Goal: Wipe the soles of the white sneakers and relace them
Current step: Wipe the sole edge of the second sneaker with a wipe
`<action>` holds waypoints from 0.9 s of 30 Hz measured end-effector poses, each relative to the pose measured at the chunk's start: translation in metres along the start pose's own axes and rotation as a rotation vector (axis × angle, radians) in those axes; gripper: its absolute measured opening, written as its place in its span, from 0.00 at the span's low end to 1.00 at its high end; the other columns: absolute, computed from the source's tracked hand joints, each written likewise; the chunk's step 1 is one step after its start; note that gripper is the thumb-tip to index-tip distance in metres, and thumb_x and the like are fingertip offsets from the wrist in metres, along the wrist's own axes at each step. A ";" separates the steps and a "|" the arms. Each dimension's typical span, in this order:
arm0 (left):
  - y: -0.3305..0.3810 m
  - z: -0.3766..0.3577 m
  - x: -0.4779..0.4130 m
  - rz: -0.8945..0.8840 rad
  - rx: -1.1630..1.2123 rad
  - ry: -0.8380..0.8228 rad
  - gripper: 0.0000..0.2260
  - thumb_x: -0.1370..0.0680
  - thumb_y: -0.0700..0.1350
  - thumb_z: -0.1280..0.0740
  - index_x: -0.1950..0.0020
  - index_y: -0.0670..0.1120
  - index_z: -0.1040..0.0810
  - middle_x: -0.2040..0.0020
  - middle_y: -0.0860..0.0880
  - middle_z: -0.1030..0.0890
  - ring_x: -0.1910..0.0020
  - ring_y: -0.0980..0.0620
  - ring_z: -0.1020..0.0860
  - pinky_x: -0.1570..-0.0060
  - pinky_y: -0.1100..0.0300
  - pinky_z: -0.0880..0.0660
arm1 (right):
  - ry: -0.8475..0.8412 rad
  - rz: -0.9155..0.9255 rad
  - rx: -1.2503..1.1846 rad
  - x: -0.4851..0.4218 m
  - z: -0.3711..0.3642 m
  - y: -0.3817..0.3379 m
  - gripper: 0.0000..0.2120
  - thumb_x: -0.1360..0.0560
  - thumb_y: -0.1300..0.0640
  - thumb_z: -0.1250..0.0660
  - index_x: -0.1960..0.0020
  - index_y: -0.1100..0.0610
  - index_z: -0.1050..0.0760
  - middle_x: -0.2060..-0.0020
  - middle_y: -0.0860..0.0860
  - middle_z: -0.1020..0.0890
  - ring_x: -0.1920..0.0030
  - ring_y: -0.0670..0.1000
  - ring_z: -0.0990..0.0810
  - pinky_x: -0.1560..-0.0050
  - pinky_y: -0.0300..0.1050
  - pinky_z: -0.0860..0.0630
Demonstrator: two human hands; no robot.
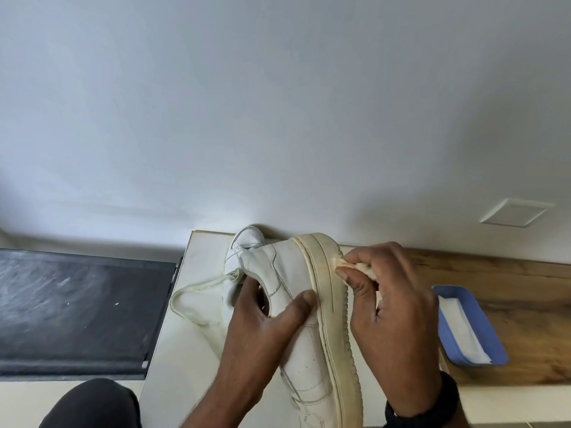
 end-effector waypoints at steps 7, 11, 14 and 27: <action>0.007 0.000 0.002 -0.081 -0.065 0.018 0.26 0.40 0.61 0.26 0.44 0.54 0.20 0.51 0.56 0.13 0.51 0.58 0.14 0.53 0.59 0.19 | -0.113 0.098 -0.072 0.015 -0.008 -0.019 0.06 0.21 0.56 0.35 0.52 0.55 0.20 0.55 0.46 0.21 0.57 0.48 0.20 0.59 0.45 0.22; 0.006 0.000 0.002 -0.067 -0.046 0.033 0.27 0.41 0.62 0.26 0.44 0.54 0.20 0.50 0.55 0.12 0.51 0.57 0.14 0.50 0.54 0.18 | -0.018 0.039 -0.015 0.005 -0.003 -0.012 0.04 0.22 0.58 0.32 0.53 0.58 0.21 0.57 0.48 0.21 0.57 0.44 0.22 0.54 0.29 0.28; 0.005 0.000 0.002 -0.068 -0.063 0.039 0.28 0.41 0.63 0.27 0.43 0.55 0.21 0.50 0.56 0.13 0.51 0.58 0.14 0.50 0.56 0.19 | 0.035 -0.030 0.013 -0.001 0.000 -0.006 0.04 0.22 0.59 0.31 0.54 0.59 0.21 0.57 0.49 0.20 0.58 0.41 0.24 0.53 0.22 0.33; 0.015 0.004 0.001 -0.161 -0.134 0.002 0.30 0.41 0.60 0.22 0.43 0.53 0.21 0.49 0.56 0.13 0.48 0.58 0.14 0.48 0.56 0.18 | 0.008 -0.028 -0.014 -0.007 0.010 -0.009 0.04 0.24 0.57 0.32 0.53 0.58 0.21 0.57 0.48 0.21 0.57 0.39 0.25 0.56 0.23 0.31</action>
Point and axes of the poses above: each hand's wrist, its own x-axis away from the middle knuckle, its own z-axis out of the back of the hand, y = z × x, the point moved 3 cm from there along -x, towards the middle knuckle
